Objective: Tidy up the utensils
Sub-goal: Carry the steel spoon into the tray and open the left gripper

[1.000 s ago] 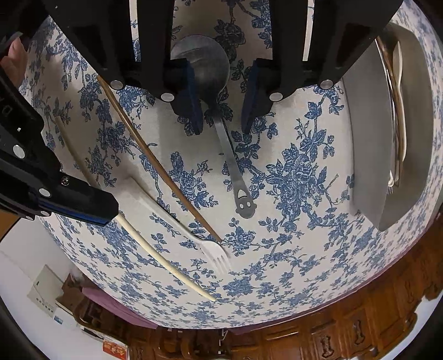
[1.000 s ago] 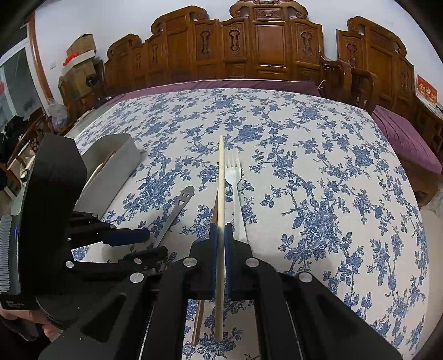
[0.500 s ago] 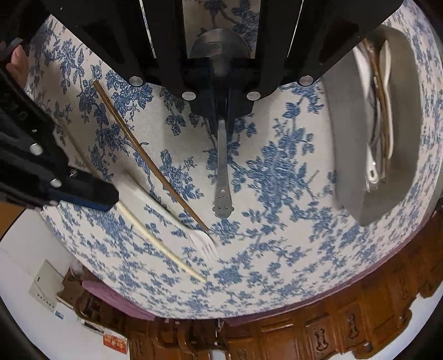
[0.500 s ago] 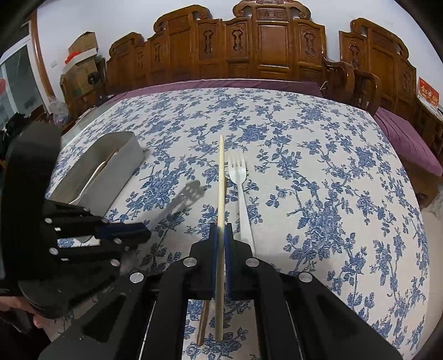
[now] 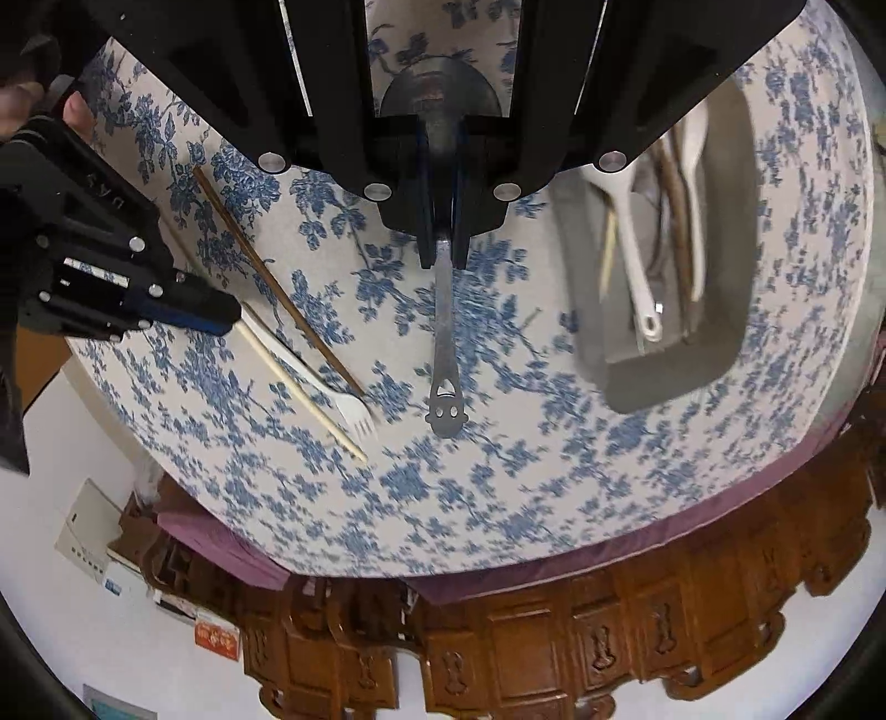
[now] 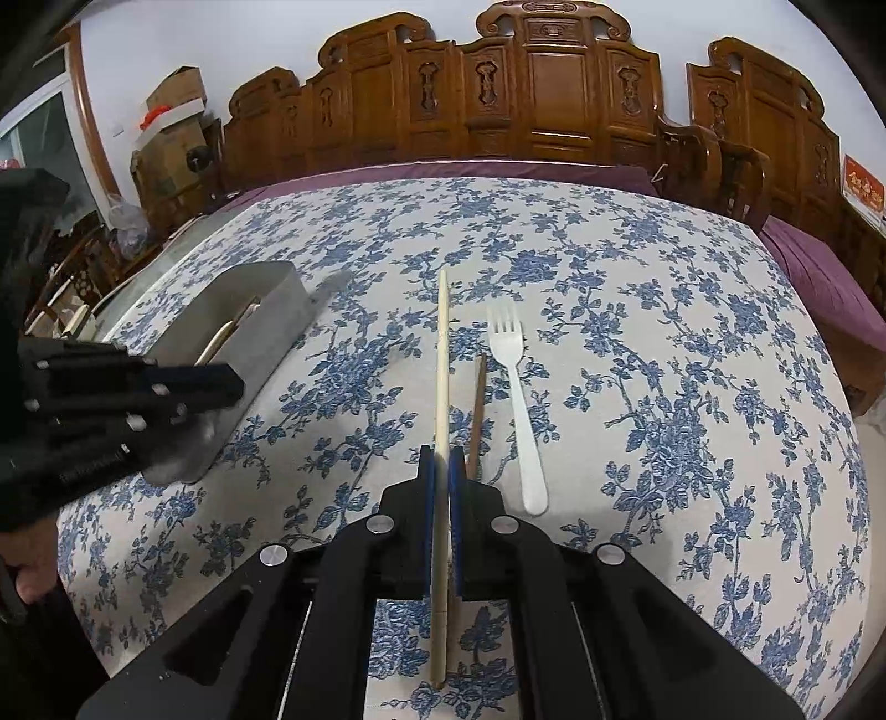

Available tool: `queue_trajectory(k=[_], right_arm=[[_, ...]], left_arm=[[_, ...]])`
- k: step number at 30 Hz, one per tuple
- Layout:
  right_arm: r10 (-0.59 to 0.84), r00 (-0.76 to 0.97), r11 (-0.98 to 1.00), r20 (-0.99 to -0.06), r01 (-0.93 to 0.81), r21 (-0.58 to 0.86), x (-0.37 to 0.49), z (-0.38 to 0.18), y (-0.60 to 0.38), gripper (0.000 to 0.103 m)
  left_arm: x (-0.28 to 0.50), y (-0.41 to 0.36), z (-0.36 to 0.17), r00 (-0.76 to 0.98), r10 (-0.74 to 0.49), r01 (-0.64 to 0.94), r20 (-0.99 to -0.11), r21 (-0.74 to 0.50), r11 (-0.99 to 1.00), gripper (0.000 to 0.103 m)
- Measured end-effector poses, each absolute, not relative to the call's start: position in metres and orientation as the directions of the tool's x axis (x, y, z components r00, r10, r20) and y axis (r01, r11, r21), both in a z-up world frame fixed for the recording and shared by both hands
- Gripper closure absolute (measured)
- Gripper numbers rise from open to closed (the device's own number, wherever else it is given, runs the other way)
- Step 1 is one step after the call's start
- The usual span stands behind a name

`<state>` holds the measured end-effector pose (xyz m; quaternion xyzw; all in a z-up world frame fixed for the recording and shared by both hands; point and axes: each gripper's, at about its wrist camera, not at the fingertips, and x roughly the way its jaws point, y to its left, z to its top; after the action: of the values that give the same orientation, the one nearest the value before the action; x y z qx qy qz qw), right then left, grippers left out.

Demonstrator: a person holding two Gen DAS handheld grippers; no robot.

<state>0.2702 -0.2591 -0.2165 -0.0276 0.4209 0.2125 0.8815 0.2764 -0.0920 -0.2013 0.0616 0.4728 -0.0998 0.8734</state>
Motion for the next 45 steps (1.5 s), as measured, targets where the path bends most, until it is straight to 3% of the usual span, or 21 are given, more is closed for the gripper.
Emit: queue_trajectory(k=[16, 45], right_arm=[[0.392, 0.532, 0.882, -0.751, -0.449, 0.143, 0.257, -0.217, -0.232, 0.097], [0.461, 0.511, 0.818, -0.726, -0.562, 0.125, 0.239, -0.193, -0.143, 0.097]], left_arm=[[0.265, -0.026, -0.180, 0.580, -0.116, 0.177, -0.806, -0.014, 0.984, 0.098], [0.290, 0.046, -0.233, 0.552, -0.108, 0.092, -0.827, -0.068, 0.993, 0.098]])
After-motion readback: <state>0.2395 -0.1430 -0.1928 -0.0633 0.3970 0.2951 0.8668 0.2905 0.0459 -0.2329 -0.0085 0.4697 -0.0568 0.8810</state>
